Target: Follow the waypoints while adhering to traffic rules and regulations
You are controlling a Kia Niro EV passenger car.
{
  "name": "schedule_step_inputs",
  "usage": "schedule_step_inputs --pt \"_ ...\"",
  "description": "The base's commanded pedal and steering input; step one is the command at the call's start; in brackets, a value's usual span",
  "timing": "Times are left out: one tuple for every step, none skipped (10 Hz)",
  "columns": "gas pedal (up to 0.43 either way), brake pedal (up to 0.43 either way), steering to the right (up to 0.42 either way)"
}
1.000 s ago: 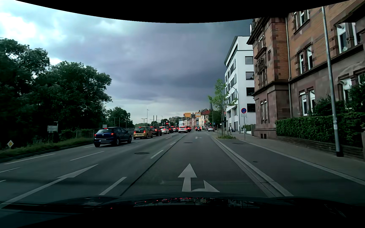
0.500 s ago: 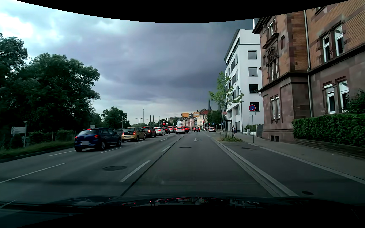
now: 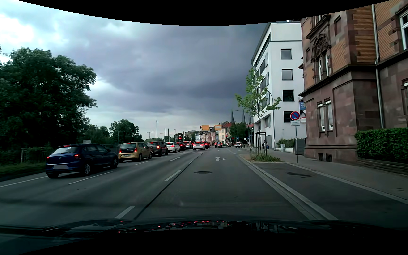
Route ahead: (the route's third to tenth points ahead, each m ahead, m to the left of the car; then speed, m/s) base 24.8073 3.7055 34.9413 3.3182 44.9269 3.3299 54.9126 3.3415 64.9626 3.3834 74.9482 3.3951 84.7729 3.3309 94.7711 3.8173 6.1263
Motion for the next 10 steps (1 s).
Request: schedule_step_inputs --pt "0.000 0.000 0.011" --pt "0.000 0.000 0.011" --pt "0.000 0.000 0.011" --pt "0.000 0.000 0.011" --pt "0.000 0.000 0.010" --pt "0.000 0.000 0.010" --pt "0.000 0.000 0.010" --pt "0.000 0.000 0.010" --pt "0.000 0.000 0.009" --pt "0.000 0.000 0.009"
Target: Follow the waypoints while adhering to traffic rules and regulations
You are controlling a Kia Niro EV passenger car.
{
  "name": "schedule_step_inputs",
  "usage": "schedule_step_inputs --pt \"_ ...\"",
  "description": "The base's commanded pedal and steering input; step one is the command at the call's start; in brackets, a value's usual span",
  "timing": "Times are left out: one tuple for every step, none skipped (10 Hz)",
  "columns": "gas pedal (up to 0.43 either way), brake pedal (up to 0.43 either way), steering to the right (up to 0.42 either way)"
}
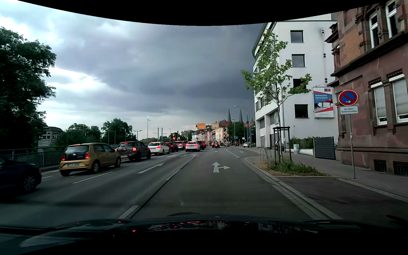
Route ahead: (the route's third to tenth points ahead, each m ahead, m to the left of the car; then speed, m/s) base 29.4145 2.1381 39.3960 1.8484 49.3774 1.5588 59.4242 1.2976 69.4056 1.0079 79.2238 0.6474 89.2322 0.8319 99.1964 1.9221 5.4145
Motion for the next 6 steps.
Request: schedule_step_inputs --pt "0.000 0.000 0.008" --pt "0.000 0.000 0.008" --pt "0.000 0.000 0.007" --pt "0.000 0.000 0.006" --pt "0.000 0.000 0.005" --pt "0.000 0.000 0.005"
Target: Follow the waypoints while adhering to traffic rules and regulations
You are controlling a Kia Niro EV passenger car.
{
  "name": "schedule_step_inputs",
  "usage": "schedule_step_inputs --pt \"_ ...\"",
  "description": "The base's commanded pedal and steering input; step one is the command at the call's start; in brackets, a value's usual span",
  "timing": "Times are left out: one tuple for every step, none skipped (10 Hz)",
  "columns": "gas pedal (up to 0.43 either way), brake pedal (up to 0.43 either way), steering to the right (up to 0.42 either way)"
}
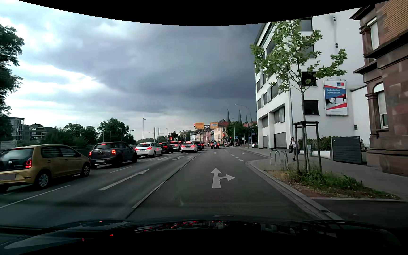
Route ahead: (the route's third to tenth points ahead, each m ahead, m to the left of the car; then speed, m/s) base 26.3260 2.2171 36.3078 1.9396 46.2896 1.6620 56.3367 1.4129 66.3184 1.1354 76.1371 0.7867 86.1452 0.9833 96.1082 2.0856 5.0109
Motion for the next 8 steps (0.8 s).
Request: schedule_step_inputs --pt "0.000 0.000 0.005" --pt "0.020 0.000 0.004" --pt "0.020 0.000 0.004" --pt "0.020 0.000 0.004" --pt "0.020 0.000 0.004" --pt "0.020 0.000 0.004" --pt "0.039 0.000 0.004" --pt "0.047 0.000 0.003"
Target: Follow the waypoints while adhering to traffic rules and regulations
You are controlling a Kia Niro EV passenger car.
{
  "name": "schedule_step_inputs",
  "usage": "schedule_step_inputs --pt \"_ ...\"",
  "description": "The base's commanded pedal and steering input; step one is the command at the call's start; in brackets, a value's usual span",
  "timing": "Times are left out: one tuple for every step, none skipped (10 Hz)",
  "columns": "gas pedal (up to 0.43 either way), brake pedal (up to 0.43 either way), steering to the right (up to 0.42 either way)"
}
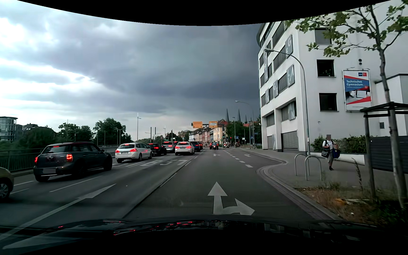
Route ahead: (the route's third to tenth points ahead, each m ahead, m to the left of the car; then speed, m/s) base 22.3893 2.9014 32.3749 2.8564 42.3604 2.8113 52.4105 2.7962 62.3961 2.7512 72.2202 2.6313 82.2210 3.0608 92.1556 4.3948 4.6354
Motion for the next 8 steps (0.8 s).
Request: schedule_step_inputs --pt "0.067 0.000 0.004" --pt "0.110 0.000 0.004" --pt "0.110 0.000 0.004" --pt "0.110 0.000 0.004" --pt "0.110 0.000 0.004" --pt "0.110 0.000 0.004" --pt "0.110 0.000 0.004" --pt "0.110 0.000 0.003"
